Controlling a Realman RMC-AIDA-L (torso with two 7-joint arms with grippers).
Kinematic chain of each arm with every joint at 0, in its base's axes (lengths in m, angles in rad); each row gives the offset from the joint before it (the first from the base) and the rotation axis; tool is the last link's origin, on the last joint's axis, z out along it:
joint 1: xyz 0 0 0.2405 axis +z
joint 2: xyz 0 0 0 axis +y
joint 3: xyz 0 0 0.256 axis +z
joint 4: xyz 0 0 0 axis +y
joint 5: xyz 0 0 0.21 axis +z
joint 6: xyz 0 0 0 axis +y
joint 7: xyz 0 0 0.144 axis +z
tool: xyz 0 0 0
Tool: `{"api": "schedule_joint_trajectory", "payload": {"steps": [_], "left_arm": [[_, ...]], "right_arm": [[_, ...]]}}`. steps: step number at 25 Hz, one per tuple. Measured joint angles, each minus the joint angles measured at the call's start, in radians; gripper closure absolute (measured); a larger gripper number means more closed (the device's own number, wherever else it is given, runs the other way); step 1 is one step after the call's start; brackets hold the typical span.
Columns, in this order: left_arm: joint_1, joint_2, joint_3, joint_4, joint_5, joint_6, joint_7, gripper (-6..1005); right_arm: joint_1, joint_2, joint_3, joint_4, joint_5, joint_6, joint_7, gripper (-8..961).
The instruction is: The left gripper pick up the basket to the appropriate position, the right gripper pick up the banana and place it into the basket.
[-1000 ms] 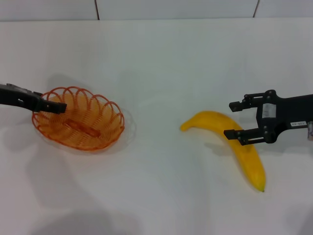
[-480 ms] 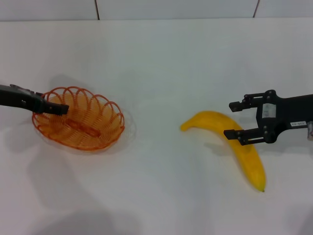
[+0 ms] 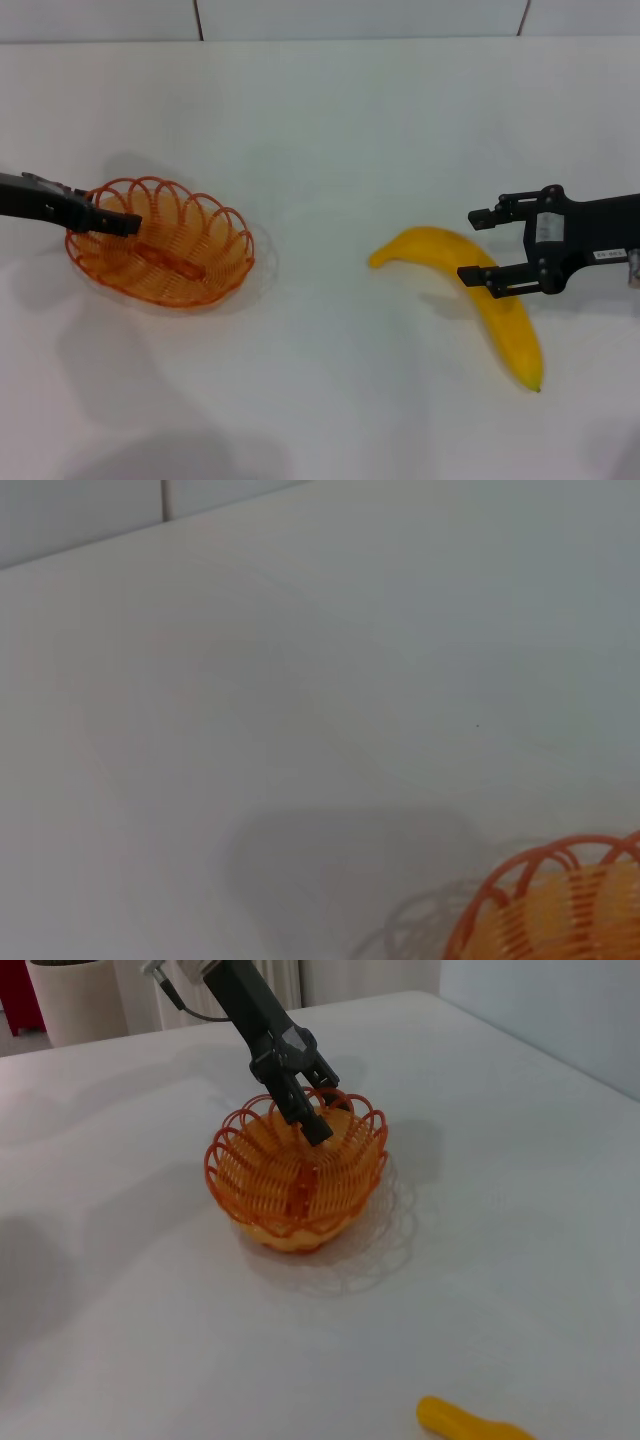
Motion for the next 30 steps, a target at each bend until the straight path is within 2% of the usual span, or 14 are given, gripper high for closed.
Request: {"api": "schedule_joint_trajectory", "payload": {"steps": [28, 30], "left_arm": [[0.000, 0.000, 0.002, 0.000, -0.010, -0.012, 0.014, 256], [0.000, 0.000, 0.002, 0.000, -0.010, -0.012, 0.014, 337]], "right_arm": [[0.000, 0.000, 0.000, 0.010, 0.000, 0.000, -0.006, 200], [0.000, 0.000, 0.000, 0.010, 0.000, 0.000, -0.004, 200]]}}
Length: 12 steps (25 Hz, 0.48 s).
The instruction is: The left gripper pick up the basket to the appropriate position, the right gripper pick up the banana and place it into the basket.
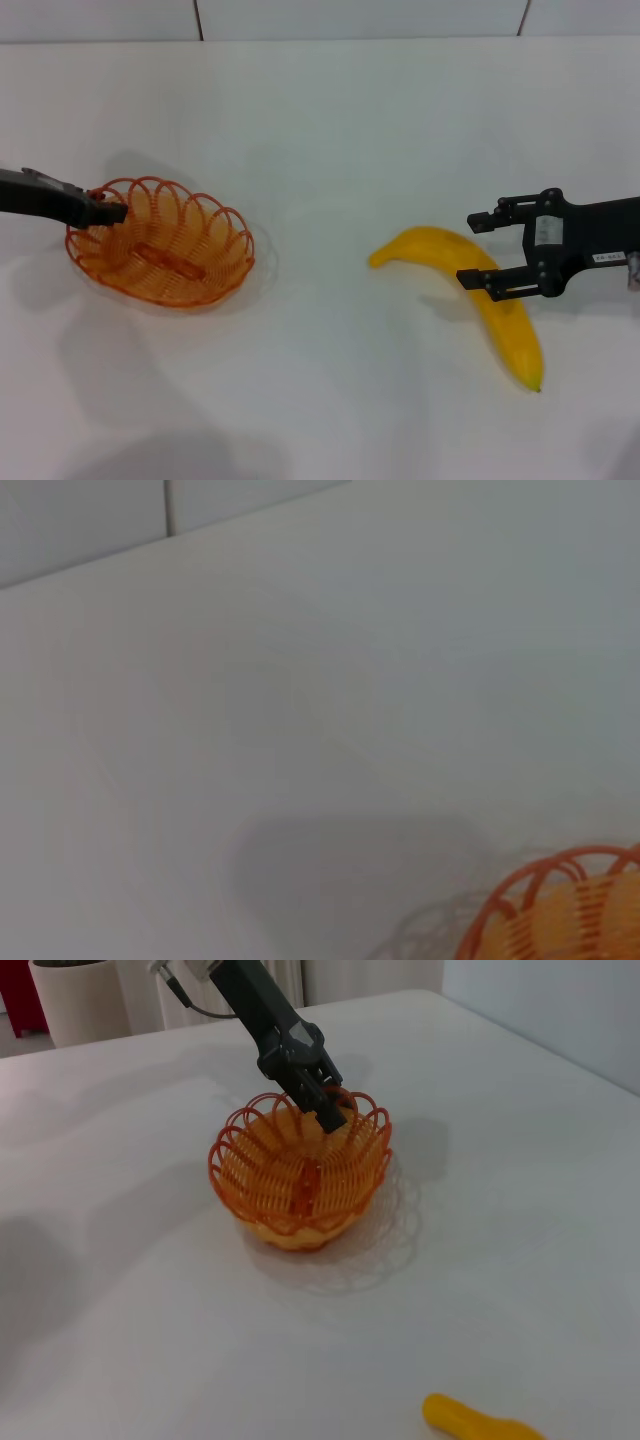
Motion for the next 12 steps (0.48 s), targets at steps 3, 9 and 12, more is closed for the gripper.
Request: {"api": "schedule_joint_trajectory", "payload": {"steps": [3, 9, 12], "left_arm": [[0.000, 0.000, 0.009, 0.000, 0.000, 0.000, 0.001, 459], [0.000, 0.000, 0.027, 0.000, 0.000, 0.003, 0.001, 815], [0.000, 0.000, 0.027, 0.000, -0.003, 0.003, 0.000, 892]], "right_arm": [[0.003, 0.000, -0.001, 0.000, 0.000, -0.002, 0.003, 200], [0.006, 0.000, -0.016, 0.000, 0.000, -0.001, 0.007, 200], [0.006, 0.000, -0.016, 0.000, 0.000, -0.001, 0.008, 200]]}}
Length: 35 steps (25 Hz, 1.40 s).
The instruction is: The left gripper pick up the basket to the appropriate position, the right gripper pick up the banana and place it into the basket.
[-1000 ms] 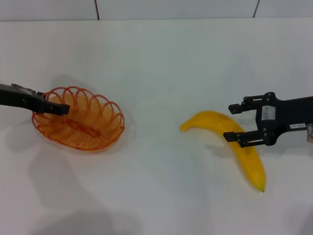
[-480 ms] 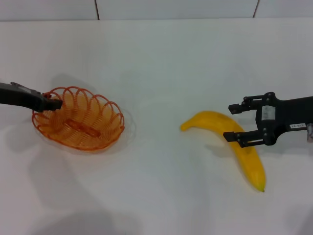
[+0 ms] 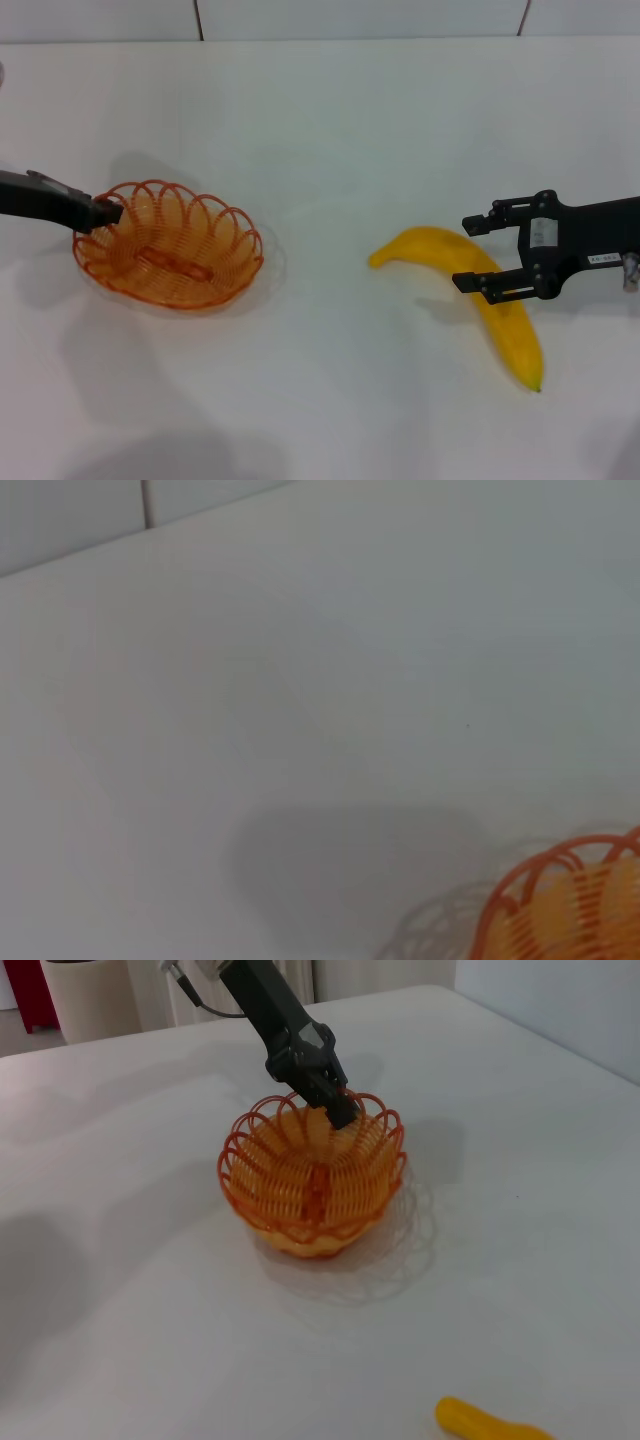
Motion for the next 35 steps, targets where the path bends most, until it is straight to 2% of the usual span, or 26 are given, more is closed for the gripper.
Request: {"api": "schedule_joint_trajectory", "payload": {"steps": [15, 28, 35], "left_arm": [[0.018, -0.002, -0.003, -0.010, -0.195, -0.008, 0.031, 901], [0.040, -0.003, -0.012, -0.162, -0.347, -0.121, 0.090, 912], [0.054, -0.003, -0.012, -0.183, -0.427, -0.132, 0.115, 904]], "right_arm": [[0.002, 0.000, -0.001, 0.003, 0.000, 0.001, 0.001, 201], [0.008, 0.000, -0.012, 0.007, -0.012, 0.001, 0.001, 201], [0.023, 0.000, -0.011, 0.027, -0.025, 0.002, -0.001, 201]]}}
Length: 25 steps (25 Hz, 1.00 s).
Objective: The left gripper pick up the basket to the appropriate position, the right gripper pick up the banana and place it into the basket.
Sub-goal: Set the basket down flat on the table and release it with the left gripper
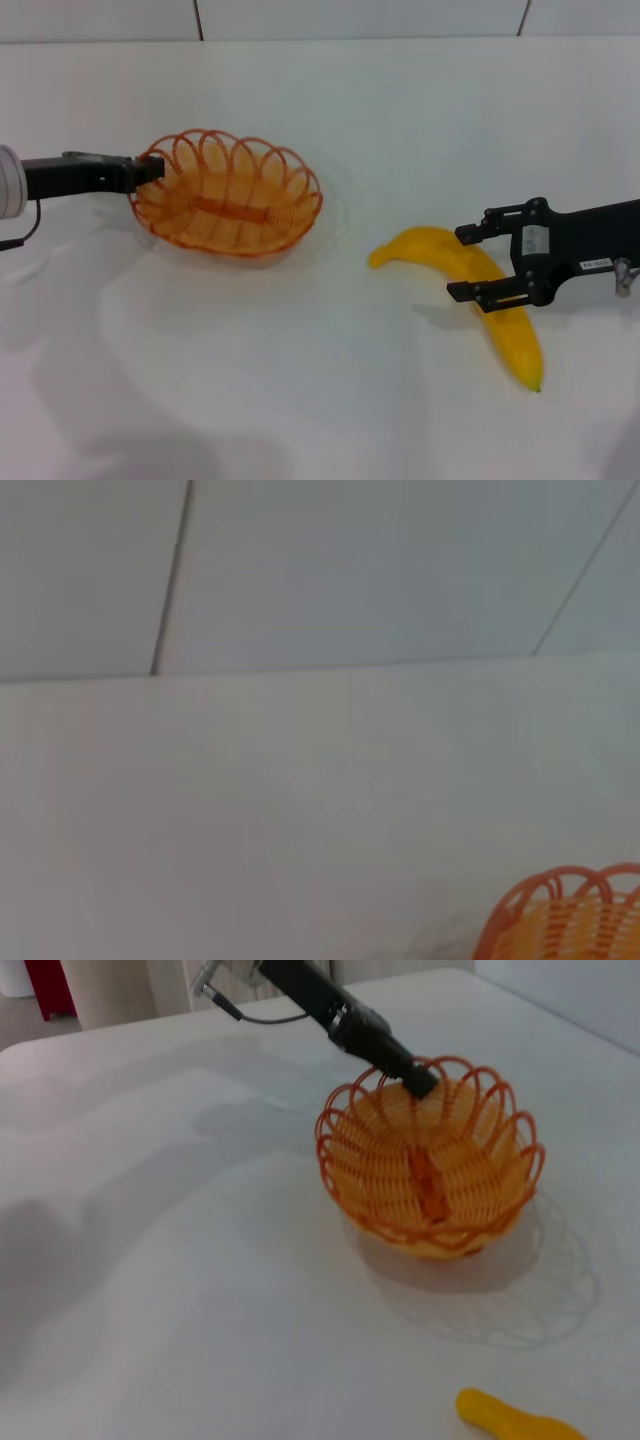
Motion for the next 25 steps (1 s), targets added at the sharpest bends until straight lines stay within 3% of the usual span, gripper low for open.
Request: {"api": "schedule_joint_trajectory", "payload": {"steps": [6, 25], "left_arm": [[0.008, 0.001, -0.002, -0.038, -0.062, -0.022, 0.036, 894], [0.000, 0.003, -0.002, -0.101, -0.059, -0.051, 0.040, 861]], "right_arm": [[0.010, 0.000, -0.002, 0.017, -0.011, 0.012, -0.001, 201], [0.020, 0.000, -0.003, 0.028, -0.012, 0.016, -0.002, 201]]}}
